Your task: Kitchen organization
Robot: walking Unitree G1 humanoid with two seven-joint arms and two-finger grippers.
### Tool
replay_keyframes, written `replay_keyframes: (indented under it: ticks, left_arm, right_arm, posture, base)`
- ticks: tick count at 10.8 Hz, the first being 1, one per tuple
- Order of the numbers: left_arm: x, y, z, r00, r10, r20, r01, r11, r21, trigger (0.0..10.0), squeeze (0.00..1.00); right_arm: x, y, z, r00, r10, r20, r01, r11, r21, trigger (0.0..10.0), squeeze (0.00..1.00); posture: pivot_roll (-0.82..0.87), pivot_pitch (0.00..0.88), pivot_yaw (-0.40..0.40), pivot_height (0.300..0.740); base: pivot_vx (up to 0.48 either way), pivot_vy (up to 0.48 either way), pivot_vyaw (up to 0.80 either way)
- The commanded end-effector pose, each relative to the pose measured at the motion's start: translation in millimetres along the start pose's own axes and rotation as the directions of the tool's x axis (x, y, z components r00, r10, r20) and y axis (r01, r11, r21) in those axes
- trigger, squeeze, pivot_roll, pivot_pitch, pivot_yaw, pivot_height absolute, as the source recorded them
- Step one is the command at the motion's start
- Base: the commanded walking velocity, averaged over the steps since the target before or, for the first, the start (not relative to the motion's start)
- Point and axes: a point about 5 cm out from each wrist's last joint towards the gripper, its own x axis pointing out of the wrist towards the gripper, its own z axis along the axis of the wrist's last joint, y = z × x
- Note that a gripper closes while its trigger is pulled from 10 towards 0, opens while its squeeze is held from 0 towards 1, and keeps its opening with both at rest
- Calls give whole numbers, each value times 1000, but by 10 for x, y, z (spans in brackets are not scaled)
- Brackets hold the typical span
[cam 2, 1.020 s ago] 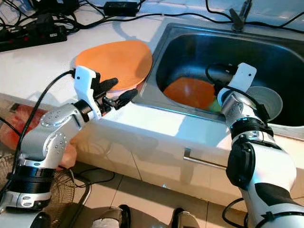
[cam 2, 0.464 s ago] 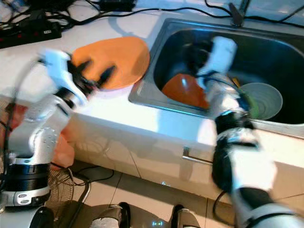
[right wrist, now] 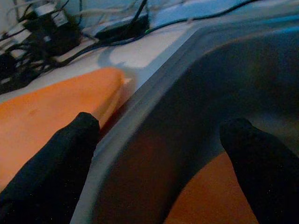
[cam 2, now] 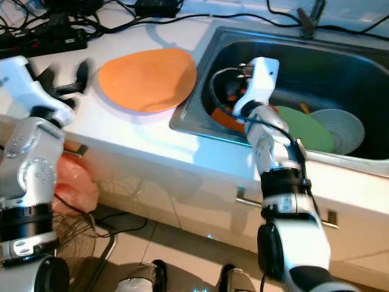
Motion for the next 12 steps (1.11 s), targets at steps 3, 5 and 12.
replay_keyframes:
  ticks: [3,5,12]
  left_arm:
    - [123,58,-168,991,34,-128,-60,977,-206,10000,169]
    - [244,7,-174,989,-5,-150,-43,948,-317,10000,0]
    - [292,-292,-552,895,-243,-374,1,841,-542,4784,0]
  right_arm:
    - [-48,24,67,1000,1,2,-1,996,-89,10000,0]
    - [-74,49,79,1000,-2,-18,-1,987,-163,10000,0]
    - [-74,106,156,998,-39,39,46,976,-211,10000,0]
  posture:
    - [107,142,34,740]
    - [100,140,37,740]
    - [92,127,54,740]
  base:
    - [0,0,0]
    - [0,0,0]
    - [0,0,0]
